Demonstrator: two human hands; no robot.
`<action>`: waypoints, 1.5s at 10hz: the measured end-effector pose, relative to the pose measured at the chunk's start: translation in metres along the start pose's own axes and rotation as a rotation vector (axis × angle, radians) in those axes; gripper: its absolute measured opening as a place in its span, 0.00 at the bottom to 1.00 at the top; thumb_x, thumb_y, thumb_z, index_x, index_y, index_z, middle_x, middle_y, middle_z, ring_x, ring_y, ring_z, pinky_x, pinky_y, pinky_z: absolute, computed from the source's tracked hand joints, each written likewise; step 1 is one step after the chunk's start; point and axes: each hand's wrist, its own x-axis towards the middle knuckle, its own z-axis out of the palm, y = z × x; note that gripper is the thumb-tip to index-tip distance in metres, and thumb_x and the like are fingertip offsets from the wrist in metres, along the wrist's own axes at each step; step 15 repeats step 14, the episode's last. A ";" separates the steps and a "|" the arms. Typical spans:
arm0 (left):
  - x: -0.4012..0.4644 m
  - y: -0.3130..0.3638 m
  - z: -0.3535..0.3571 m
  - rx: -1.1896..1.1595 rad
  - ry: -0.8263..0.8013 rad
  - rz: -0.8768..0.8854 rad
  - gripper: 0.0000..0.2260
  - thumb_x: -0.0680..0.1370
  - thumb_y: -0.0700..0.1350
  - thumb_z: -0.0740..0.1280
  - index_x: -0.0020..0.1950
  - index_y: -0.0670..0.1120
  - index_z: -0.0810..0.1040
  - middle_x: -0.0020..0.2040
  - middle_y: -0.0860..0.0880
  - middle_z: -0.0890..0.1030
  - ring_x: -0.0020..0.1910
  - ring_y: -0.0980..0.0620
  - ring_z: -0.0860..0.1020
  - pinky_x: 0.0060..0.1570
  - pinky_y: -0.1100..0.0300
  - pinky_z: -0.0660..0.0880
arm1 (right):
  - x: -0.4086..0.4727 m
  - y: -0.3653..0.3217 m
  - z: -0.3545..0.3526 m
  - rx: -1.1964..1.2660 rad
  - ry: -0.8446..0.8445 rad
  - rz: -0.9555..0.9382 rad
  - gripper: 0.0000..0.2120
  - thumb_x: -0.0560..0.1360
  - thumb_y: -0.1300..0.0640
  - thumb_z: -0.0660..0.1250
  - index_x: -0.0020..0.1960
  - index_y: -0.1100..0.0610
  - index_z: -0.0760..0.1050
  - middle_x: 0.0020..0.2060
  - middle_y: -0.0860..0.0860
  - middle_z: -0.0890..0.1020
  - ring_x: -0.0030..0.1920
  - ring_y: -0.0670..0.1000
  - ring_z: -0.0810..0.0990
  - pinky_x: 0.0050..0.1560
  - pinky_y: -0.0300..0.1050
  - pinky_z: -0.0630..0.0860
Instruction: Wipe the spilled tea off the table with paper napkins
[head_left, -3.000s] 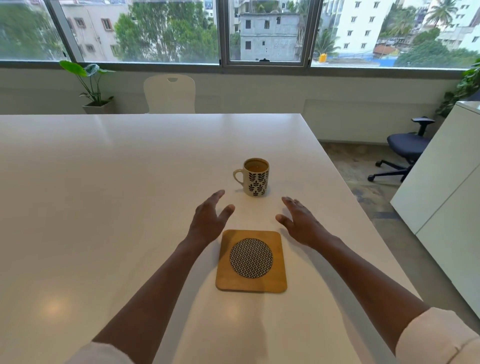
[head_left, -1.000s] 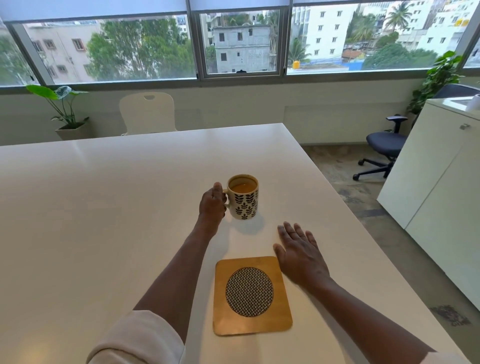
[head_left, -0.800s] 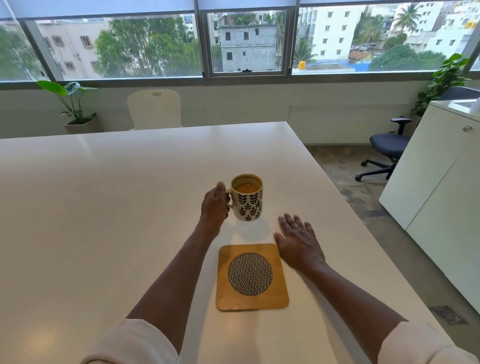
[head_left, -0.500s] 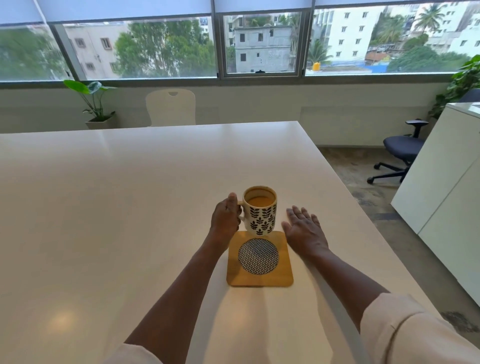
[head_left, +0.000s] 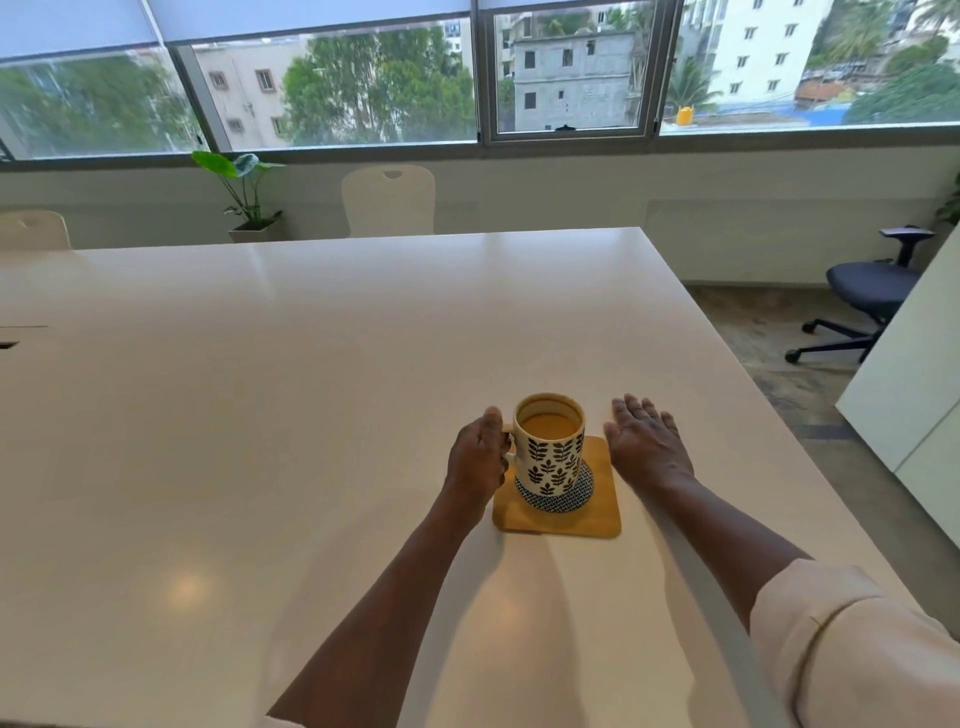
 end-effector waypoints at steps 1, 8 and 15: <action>-0.003 -0.004 -0.001 -0.011 -0.003 -0.011 0.21 0.85 0.53 0.54 0.35 0.46 0.68 0.27 0.53 0.69 0.21 0.59 0.64 0.21 0.65 0.61 | 0.000 0.001 0.001 -0.002 0.005 -0.002 0.27 0.83 0.47 0.46 0.80 0.55 0.52 0.80 0.53 0.54 0.80 0.52 0.49 0.79 0.53 0.47; 0.001 -0.026 0.004 -0.050 -0.048 0.034 0.21 0.85 0.53 0.54 0.34 0.48 0.67 0.26 0.53 0.67 0.23 0.56 0.64 0.21 0.64 0.59 | 0.003 0.003 0.005 0.004 0.032 -0.008 0.27 0.83 0.47 0.47 0.80 0.55 0.54 0.79 0.53 0.56 0.80 0.54 0.52 0.79 0.53 0.48; 0.003 -0.031 -0.009 0.267 0.254 0.220 0.18 0.85 0.49 0.54 0.39 0.47 0.74 0.35 0.53 0.76 0.35 0.56 0.74 0.35 0.62 0.68 | -0.001 0.006 -0.004 0.126 -0.029 -0.050 0.26 0.82 0.53 0.54 0.79 0.58 0.57 0.79 0.57 0.57 0.79 0.55 0.51 0.78 0.55 0.47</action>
